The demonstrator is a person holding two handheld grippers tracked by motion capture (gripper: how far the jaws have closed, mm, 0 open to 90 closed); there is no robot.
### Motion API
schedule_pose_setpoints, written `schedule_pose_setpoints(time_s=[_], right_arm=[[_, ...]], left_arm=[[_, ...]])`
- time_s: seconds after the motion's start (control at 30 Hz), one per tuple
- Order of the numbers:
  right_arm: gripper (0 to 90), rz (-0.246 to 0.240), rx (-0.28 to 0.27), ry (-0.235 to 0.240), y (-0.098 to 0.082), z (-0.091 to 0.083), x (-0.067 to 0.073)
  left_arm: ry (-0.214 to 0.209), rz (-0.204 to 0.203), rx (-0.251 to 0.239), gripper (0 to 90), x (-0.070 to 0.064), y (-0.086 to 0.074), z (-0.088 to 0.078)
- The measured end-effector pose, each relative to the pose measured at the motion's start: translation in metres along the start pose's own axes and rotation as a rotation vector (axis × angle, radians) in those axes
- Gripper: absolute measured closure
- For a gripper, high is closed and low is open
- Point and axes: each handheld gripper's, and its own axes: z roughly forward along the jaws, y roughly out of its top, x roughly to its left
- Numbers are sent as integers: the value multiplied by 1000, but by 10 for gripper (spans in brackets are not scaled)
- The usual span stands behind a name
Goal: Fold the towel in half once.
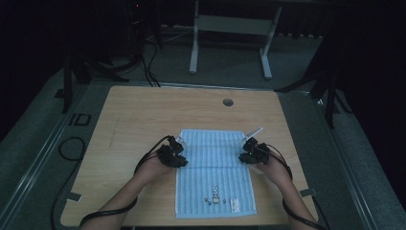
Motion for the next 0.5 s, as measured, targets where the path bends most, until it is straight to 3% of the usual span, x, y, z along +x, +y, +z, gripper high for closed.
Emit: schedule_pose_setpoints(time_s=[0.13, 0.23, 0.37, 0.5], right_arm=[[808, 11, 11, -12, 13, 5, -10], [808, 22, 20, -10, 22, 9, -17], [809, 39, 22, -12, 29, 13, -22], [815, 43, 16, -16, 28, 13, -21]], left_arm=[[22, 6, 7, 775, 9, 8, 3], [17, -14, 7, 775, 19, 14, 5], [-18, -39, 7, 774, 29, 16, 7], [-41, -49, 14, 771, 30, 14, 6]])
